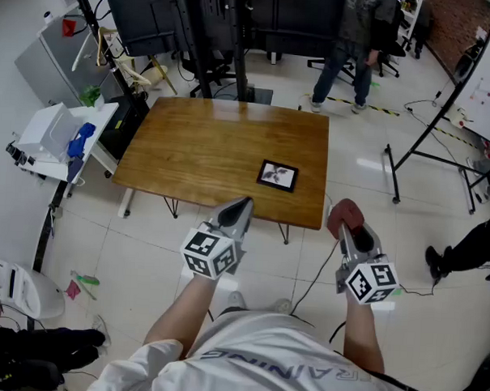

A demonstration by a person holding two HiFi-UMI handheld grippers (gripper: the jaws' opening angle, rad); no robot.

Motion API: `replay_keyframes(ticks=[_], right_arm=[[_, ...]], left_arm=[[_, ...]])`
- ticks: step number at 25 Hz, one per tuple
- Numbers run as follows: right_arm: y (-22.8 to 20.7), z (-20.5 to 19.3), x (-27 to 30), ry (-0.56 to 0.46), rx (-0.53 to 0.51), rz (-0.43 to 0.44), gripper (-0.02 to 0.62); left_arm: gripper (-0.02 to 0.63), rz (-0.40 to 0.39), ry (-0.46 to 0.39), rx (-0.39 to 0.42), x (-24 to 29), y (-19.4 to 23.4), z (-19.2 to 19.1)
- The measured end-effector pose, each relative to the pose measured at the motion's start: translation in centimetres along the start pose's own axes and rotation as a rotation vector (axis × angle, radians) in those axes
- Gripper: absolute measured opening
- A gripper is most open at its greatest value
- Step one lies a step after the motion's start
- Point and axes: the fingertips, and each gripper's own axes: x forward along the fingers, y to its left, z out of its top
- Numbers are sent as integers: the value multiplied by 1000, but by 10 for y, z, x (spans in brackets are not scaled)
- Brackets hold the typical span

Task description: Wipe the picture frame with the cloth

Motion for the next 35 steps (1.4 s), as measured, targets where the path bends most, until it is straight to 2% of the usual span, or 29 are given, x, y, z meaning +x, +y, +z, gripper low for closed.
replay_keyframes(ticks=[3, 8, 12, 15, 20, 26, 30, 35], right_arm=[[-20, -3, -8, 17, 13, 14, 118], [-43, -14, -1, 39, 23, 35, 118], [-39, -21, 20, 63, 25, 89, 118], [-42, -21, 40, 78, 18, 98, 118], [-50, -14, 77, 78, -7, 73, 118], [-61, 4, 148, 75, -11, 17, 118], [-55, 3, 201, 94, 3, -15, 118], [-41, -17, 250, 155, 20, -14, 120]], left_arm=[[3, 0, 36, 87, 10, -24, -8], [3, 38, 33, 41, 20, -33, -19], [3, 73, 40, 9, 27, -19, -28], [3, 77, 34, -4, 39, -6, -28], [3, 52, 23, -13, 70, 29, -25], [3, -5, 8, -4, 126, 89, 5], [3, -54, 61, -18, 151, 130, 1], [3, -91, 119, -44, 172, 161, -20]])
